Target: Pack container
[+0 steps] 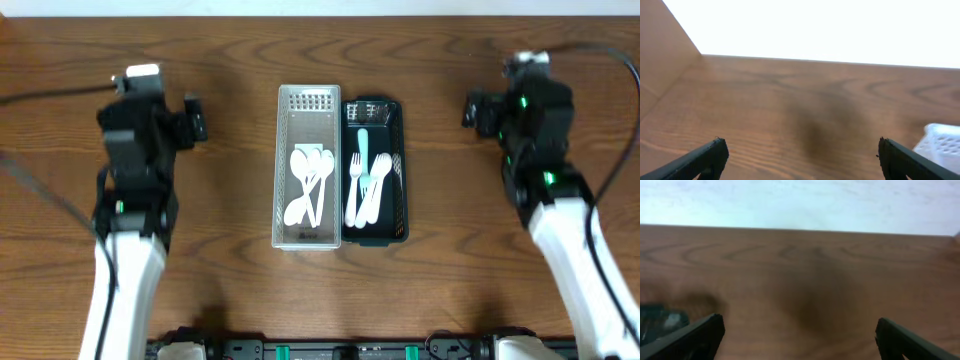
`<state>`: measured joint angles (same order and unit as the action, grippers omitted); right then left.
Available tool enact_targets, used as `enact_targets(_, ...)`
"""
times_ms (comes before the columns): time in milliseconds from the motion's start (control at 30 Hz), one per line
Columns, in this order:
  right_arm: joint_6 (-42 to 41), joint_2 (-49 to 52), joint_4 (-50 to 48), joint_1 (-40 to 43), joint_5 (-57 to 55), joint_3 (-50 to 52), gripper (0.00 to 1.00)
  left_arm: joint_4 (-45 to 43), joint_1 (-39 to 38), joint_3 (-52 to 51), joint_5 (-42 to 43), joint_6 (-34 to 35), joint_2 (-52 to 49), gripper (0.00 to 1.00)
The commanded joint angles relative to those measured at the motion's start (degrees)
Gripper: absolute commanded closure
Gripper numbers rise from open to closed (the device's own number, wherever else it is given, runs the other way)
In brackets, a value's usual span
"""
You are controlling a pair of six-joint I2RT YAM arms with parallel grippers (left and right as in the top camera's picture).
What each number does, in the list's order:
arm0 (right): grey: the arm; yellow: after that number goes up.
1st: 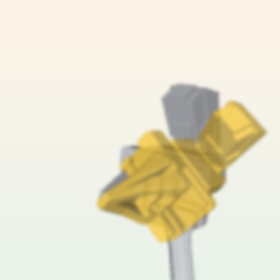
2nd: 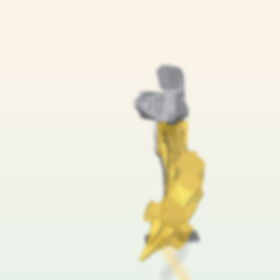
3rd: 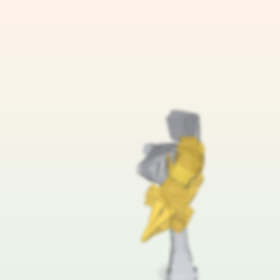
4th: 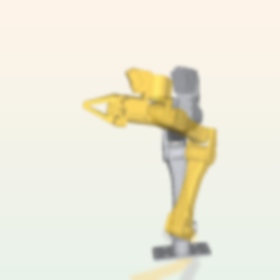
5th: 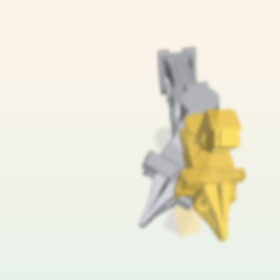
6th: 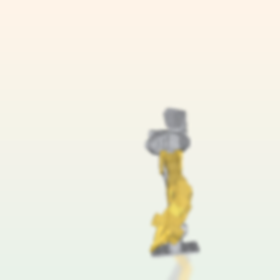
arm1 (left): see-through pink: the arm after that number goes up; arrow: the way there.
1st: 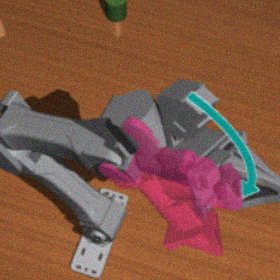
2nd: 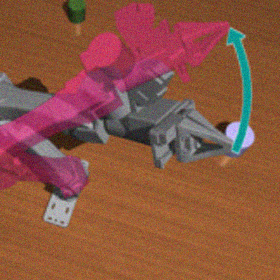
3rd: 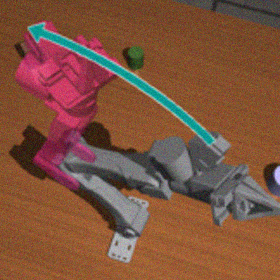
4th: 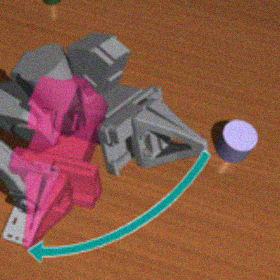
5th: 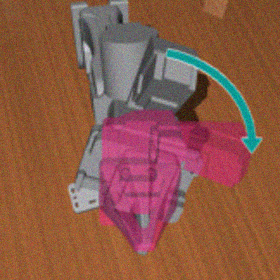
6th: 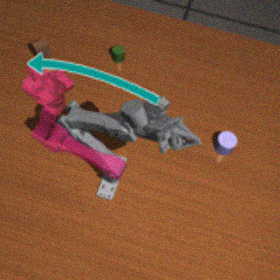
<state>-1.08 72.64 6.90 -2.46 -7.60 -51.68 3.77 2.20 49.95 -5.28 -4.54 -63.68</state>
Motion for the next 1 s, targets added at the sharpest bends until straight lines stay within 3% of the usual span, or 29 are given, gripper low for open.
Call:
enact_targets(0,-1.68,-7.93,-0.35,-0.09,-0.57,7.34,0.01,-2.95,-0.02,-7.48,1.75,-0.15,7.91,0.01)
enact_targets(200,-1.64,-25.35,0.20,-0.61,-0.61,19.12,0.01,-2.51,-3.37,-19.15,1.70,-0.15,26.08,0.02)
enact_targets(300,-1.62,-34.49,2.36,-0.61,-2.19,23.47,0.01,1.81,-5.03,-22.38,1.66,-0.15,36.00,0.02)
enact_targets(533,-1.66,-51.89,18.95,-0.61,-2.05,27.67,0.01,15.54,-5.81,-24.33,1.64,-0.17,55.43,0.02)
enact_targets(667,-2.40,-55.19,25.40,-0.61,-0.70,27.76,0.01,22.10,-5.81,-24.33,1.66,-0.15,59.80,0.02)
enact_targets(967,-2.73,-55.12,25.94,-0.61,1.84,27.76,0.01,30.73,-5.81,-24.33,1.66,-0.15,59.69,0.02)
